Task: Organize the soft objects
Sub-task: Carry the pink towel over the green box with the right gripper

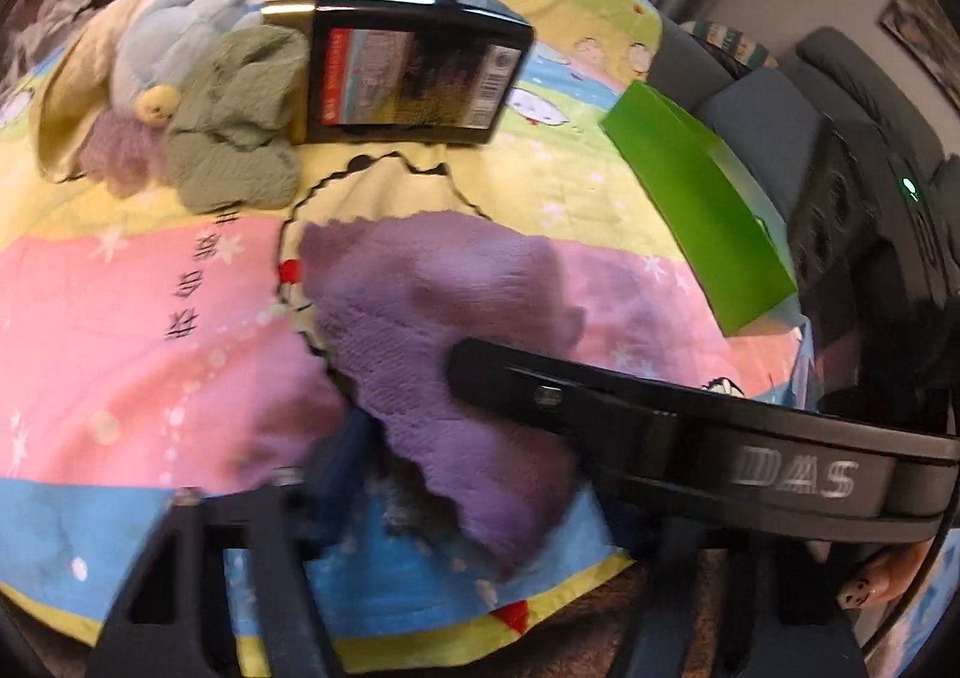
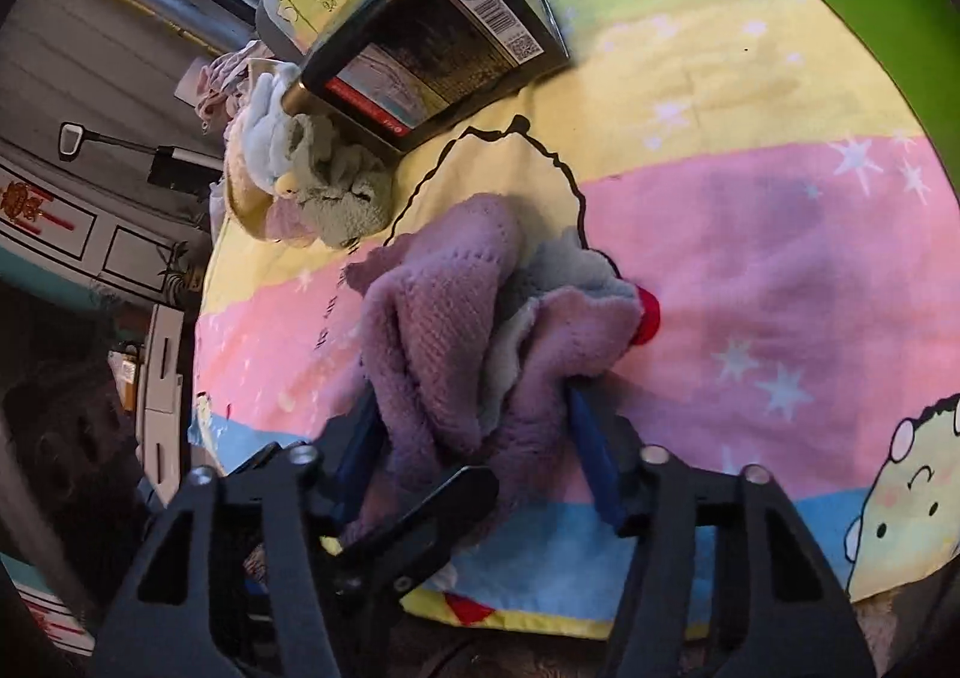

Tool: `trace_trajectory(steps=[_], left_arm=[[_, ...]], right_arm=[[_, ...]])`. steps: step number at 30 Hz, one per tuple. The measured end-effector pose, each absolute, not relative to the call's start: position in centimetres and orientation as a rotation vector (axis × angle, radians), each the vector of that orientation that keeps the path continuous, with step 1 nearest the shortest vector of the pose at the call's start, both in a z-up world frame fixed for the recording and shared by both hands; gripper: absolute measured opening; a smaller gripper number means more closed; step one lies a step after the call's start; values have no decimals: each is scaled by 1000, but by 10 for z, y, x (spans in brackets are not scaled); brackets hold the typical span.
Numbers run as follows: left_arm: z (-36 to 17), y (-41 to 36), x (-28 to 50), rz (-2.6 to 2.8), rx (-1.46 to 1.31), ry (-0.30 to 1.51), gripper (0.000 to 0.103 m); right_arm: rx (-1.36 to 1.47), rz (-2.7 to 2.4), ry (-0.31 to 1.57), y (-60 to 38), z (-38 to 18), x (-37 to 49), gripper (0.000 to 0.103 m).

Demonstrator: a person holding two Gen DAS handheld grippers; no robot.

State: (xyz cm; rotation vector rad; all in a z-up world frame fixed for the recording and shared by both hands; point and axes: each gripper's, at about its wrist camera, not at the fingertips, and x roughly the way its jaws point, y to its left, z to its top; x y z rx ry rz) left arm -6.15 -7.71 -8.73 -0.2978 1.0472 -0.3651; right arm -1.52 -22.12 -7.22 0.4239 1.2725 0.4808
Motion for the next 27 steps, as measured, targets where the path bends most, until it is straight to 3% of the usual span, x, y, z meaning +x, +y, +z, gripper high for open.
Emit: trace_trajectory(steps=[2,8,27], left_arm=[[-95,-80,-57,-389,-337,1075,44],[-82,-91,-56,-383,-254,1020,33],[51,-148,-3,-522,-90,672,32]], right_arm=[[406,479,1259,-221,-70,-15,38],[409,490,1214,-223,-65,-16,28],[484,461,796,-295,67,20,26]])
